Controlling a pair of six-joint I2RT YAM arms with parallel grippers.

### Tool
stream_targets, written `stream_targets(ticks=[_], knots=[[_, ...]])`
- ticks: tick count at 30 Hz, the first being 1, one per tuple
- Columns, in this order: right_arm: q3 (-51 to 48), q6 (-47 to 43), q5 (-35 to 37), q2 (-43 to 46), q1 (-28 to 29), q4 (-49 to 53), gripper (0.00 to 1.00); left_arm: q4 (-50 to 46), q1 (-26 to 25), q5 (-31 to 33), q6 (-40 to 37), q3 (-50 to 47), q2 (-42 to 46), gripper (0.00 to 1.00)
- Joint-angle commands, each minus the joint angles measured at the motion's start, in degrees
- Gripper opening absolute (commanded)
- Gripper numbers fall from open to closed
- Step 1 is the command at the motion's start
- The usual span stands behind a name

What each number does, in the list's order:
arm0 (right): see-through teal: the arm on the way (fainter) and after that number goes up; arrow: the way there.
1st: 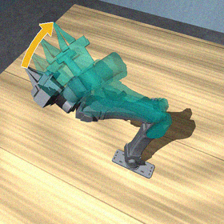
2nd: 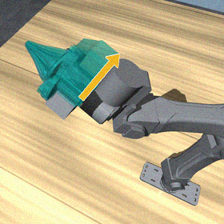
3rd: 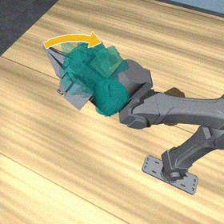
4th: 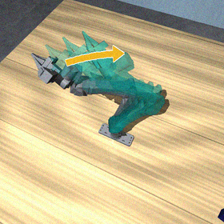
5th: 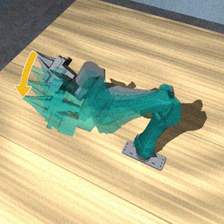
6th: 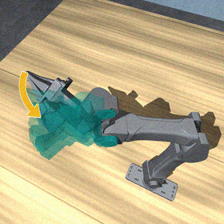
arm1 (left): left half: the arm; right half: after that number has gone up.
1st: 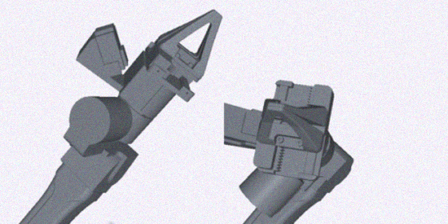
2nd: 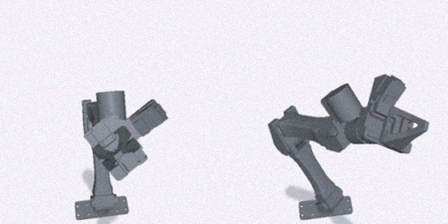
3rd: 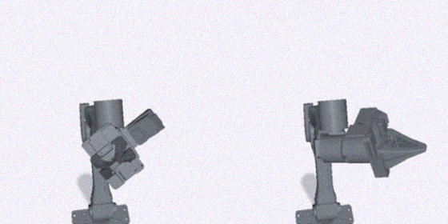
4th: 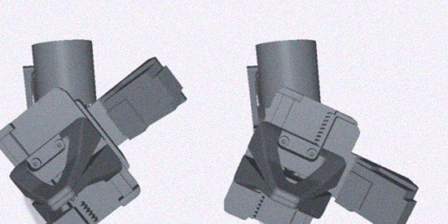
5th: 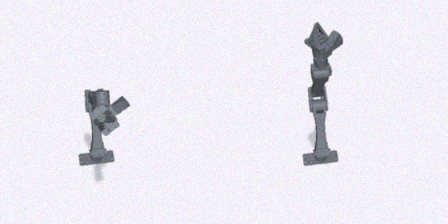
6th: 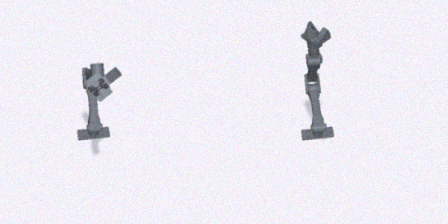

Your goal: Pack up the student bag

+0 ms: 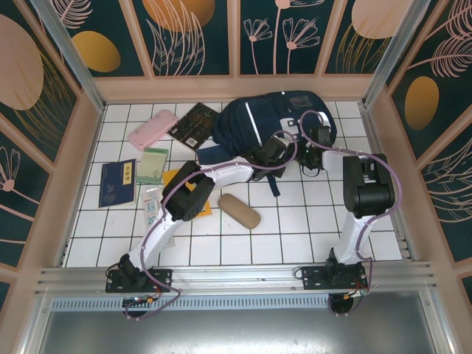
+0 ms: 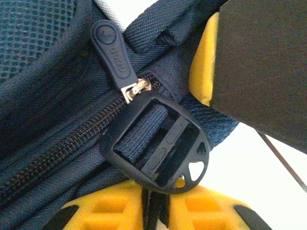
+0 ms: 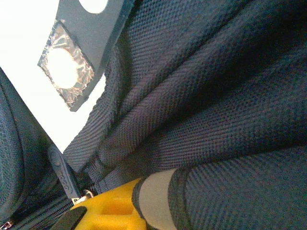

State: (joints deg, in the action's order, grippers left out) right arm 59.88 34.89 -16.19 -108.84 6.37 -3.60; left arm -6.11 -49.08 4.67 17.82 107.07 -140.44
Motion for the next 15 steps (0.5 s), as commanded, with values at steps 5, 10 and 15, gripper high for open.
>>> stream_targets(ticks=[5, 10, 15], knots=[[0.64, 0.03, 0.62, -1.42, 0.16, 2.35, 0.16, -4.27, 0.84, 2.45, -0.89, -1.67, -1.32, 0.04], [0.53, -0.09, 0.58, -1.10, 0.02, 2.31, 0.15, -4.81, 0.84, -0.05, -1.97, -2.22, -1.41, 0.19], [0.42, 0.00, 0.45, -0.81, -0.03, 2.20, 0.15, -6.21, 0.83, 2.28, -1.60, -3.97, -1.78, 0.13]])
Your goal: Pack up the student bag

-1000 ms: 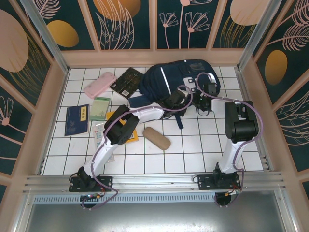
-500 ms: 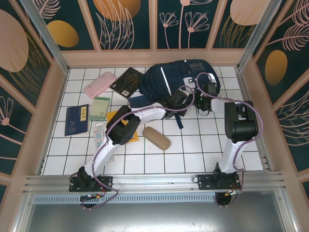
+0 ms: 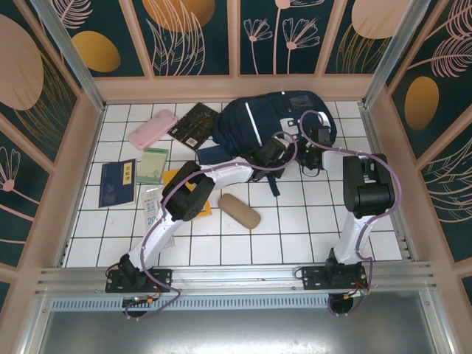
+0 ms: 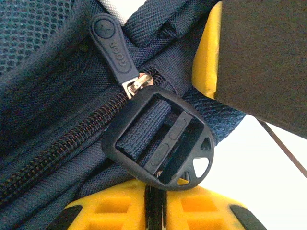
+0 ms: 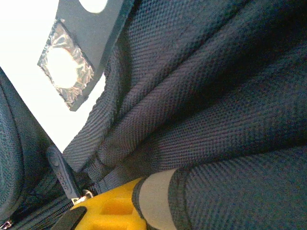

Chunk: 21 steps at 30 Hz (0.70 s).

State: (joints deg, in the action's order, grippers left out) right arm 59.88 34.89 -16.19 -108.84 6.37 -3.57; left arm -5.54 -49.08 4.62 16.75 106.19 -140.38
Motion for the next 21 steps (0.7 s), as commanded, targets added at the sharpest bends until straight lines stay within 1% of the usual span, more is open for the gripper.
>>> stream_targets(ticks=[1, 3, 5, 7, 9, 12, 16, 21], knots=[[0.33, 0.08, 0.41, -0.75, -0.01, 2.01, 0.16, -6.60, 0.83, 2.70, -0.45, -3.50, -1.80, 0.11], [0.33, 0.20, 0.36, -0.77, -0.02, 1.90, 0.16, -6.67, 0.85, 2.69, -0.62, -3.40, -2.07, 0.08], [0.28, 0.43, -0.02, -0.77, -0.05, 1.90, 0.14, -6.97, 0.90, 2.94, -0.53, -2.89, -2.52, 0.00], [0.37, 0.57, -0.17, -0.42, -0.07, 1.94, 0.12, -7.14, 0.83, 4.93, 0.46, -3.11, -2.16, 0.00], [0.33, 0.68, -0.46, 0.46, -0.22, 1.98, 0.05, -6.42, 0.84, 6.87, 1.66, -4.54, -0.16, 0.00], [-0.68, 1.35, -0.62, 2.55, -1.07, 1.56, 0.00, -6.21, 0.99, 9.08, 2.89, -5.81, 3.70, 0.00], [-3.39, 2.40, 0.11, 5.50, -3.13, 0.14, 0.00, -8.42, 1.67, 12.40, 4.33, -6.38, 7.52, 0.00], [-5.18, 3.07, -1.00, 6.64, -6.30, -0.37, 0.00, -12.55, 2.66, 15.56, 6.21, -7.12, 11.04, 0.00]])
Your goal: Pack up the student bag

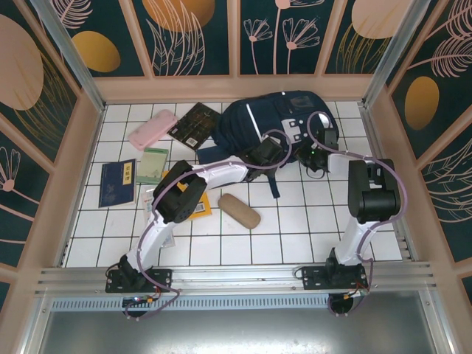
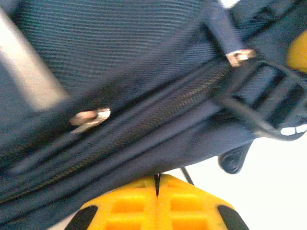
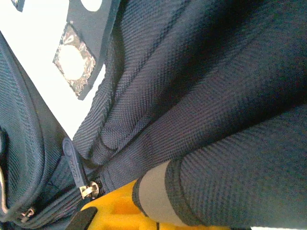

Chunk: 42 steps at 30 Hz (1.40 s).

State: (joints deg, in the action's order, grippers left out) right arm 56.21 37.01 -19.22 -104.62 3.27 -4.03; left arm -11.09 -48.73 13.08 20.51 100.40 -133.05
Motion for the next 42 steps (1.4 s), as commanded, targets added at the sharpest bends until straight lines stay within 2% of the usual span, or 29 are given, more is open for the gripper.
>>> stream_targets(ticks=[1, 12, 14, 17, 21, 24, 26, 30, 34, 38, 42], knots=[[-1.78, 0.91, 1.87, 2.64, -3.56, -0.11, 0.00, -7.62, 2.39, 7.98, 2.76, -1.79, 4.44, 0.00], [-1.79, 0.43, 0.68, 2.71, -7.68, -0.32, 0.00, -8.28, 7.30, 12.14, 6.12, -18.00, 14.90, 0.00], [-1.45, 0.06, 0.51, 2.34, -8.12, -0.04, 0.00, -7.29, 8.87, 9.58, 6.96, -20.18, 16.79, 0.00], [-0.84, -0.62, 0.09, 2.34, -8.21, -0.02, 0.00, -2.81, 9.66, 2.06, 6.13, -22.07, 19.82, 0.00], [0.39, -0.05, -0.14, 2.73, -8.04, 1.29, 0.29, -0.16, 9.53, -7.79, 5.30, -19.50, 19.87, 0.00], [0.35, 0.21, 3.26, 5.83, -6.45, 4.76, 0.46, 0.05, 9.53, -12.91, 4.93, -17.20, 18.90, 0.00], [0.18, 0.11, 5.86, 8.77, -4.74, 7.71, 0.53, 0.77, 9.38, -16.67, 4.69, -16.69, 18.71, 0.00], [-3.24, 3.25, 6.10, 15.63, -0.85, 9.40, 0.57, 1.86, 8.31, -23.05, 4.58, -15.68, 18.39, 0.00], [-6.71, 8.83, 6.63, 20.36, 4.77, 10.45, 0.58, 1.82, 6.04, -26.27, 3.84, -14.32, 17.92, 0.00], [-13.53, 18.80, 6.39, 24.42, 10.00, 4.87, 0.62, 2.39, 4.02, -28.13, 3.30, -14.82, 18.53, 0.00], [-18.05, 27.80, 5.75, 24.29, 14.19, -3.73, 0.67, 2.02, 3.21, -29.01, 1.71, -15.93, 19.05, 0.00]])
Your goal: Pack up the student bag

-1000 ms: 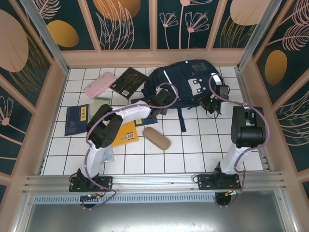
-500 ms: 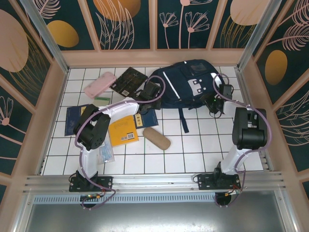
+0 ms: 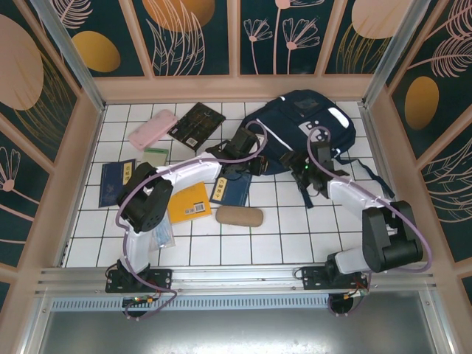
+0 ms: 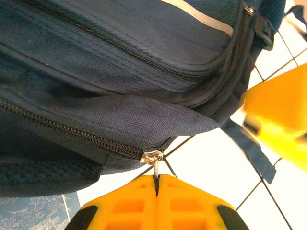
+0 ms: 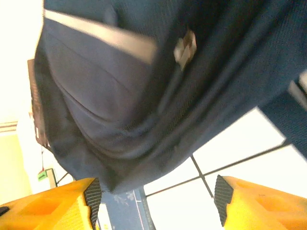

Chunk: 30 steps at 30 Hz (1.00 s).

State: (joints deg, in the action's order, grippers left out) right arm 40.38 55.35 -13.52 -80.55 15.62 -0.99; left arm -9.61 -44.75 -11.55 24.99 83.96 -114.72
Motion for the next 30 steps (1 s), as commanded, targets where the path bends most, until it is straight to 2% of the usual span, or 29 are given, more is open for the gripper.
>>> stream_targets(ticks=[1, 4, 11, 14, 16, 17, 18, 22, 27, 30], knots=[[-2.61, 11.07, -0.22, -0.46, 2.44, -8.49, 0.67, 0.17, -0.78, -4.40, -3.17, 0.32, 0.79, 0.00], [-3.21, 14.78, 0.23, -2.80, 3.96, -13.38, 0.67, -0.74, -0.78, -4.97, -4.65, -0.38, 1.24, 0.00], [-2.27, 15.93, 3.39, -5.20, 4.93, -18.60, 0.68, -1.35, -0.85, -5.02, -5.72, -2.36, 2.51, 0.00], [-0.46, 14.96, 2.30, -7.57, 4.09, -18.66, 0.44, -1.93, -0.88, -2.89, -5.88, -2.60, 2.61, 0.00], [1.61, 13.33, 2.17, -8.73, 3.56, -16.05, 0.15, -3.03, -0.81, -0.97, -6.09, -1.95, 2.38, 0.00], [2.84, 11.82, 2.60, -8.96, 3.21, -14.34, 0.04, -3.69, -0.79, 1.06, -6.02, -1.37, 2.15, 0.00], [3.93, 10.30, 3.31, -8.92, 2.90, -12.58, 0.00, -4.42, -0.79, 3.14, -5.99, -0.95, 1.82, 0.00], [6.30, 6.21, 3.15, -7.07, 0.06, -8.77, 0.00, -9.29, 0.93, 12.47, -5.25, 2.42, -0.46, 0.00], [6.41, 2.71, 0.96, -3.16, -4.88, -6.32, 0.00, -11.23, 7.39, 15.43, -1.77, 3.35, -1.03, 0.00], [6.02, 0.66, 0.35, -1.03, -6.44, -3.84, 0.00, -14.04, 9.85, 19.59, -1.79, 5.99, -2.55, 0.00]])
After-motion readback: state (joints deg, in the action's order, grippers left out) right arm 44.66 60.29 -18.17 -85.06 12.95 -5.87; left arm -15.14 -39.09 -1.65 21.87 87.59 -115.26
